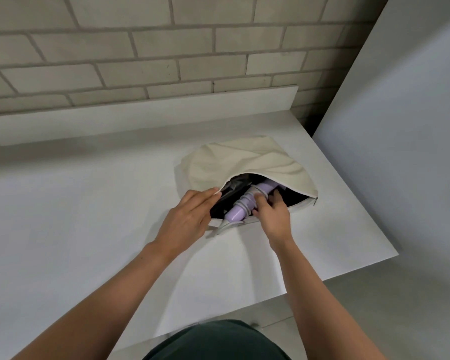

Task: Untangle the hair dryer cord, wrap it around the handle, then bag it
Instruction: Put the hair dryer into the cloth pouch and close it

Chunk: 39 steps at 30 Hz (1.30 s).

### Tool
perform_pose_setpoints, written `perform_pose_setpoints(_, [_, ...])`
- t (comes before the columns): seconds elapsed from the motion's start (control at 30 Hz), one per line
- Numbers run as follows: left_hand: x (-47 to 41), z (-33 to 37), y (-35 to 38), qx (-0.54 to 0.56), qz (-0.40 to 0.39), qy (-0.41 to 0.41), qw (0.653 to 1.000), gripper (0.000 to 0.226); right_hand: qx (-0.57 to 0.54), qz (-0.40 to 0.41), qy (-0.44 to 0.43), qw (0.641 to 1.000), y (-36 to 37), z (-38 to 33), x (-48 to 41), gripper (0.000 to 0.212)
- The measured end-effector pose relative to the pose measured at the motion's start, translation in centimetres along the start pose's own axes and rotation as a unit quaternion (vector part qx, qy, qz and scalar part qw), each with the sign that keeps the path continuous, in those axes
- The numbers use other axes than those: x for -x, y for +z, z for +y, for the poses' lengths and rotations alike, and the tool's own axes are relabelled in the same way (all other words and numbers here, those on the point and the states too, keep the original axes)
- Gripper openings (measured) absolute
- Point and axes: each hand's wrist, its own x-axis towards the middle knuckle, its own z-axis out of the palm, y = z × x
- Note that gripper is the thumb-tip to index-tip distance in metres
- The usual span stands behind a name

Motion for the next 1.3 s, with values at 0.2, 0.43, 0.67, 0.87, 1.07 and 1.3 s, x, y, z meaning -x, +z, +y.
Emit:
perform_pose_setpoints(0.2, [0.3,-0.3,0.0,-0.002,-0.008,0.007,1.000,0.055,0.327,-0.020,-0.450,0.831,-1.8,4.0,1.3,0.047])
perform_pose_setpoints(0.43, [0.1,-0.3,-0.4,-0.024,-0.012,0.010,1.000,0.065,0.540,-0.093,-0.462,0.697,-1.0,2.7,-2.7,0.055])
perform_pose_setpoints(0.67, [0.7,-1.9,-0.8,-0.090,-0.047,-0.028,0.994,0.074,0.509,-0.037,-0.506,0.696,-2.4,1.1,-2.7,0.049])
perform_pose_setpoints(0.87, [0.9,1.8,-0.9,-0.029,-0.014,0.022,0.999,0.072,0.546,-0.059,-0.441,0.710,-1.0,-0.4,-3.4,0.024])
perform_pose_setpoints(1.07, [0.1,0.8,-1.6,-0.020,-0.022,-0.030,0.999,0.053,0.529,-0.046,-0.404,0.745,2.2,-1.5,-2.8,0.029])
perform_pose_setpoints(1.3, [0.7,-0.9,-2.5,-0.021,-0.078,-0.085,0.993,0.050,0.490,-0.010,-0.453,0.744,0.6,1.6,-2.1,0.030])
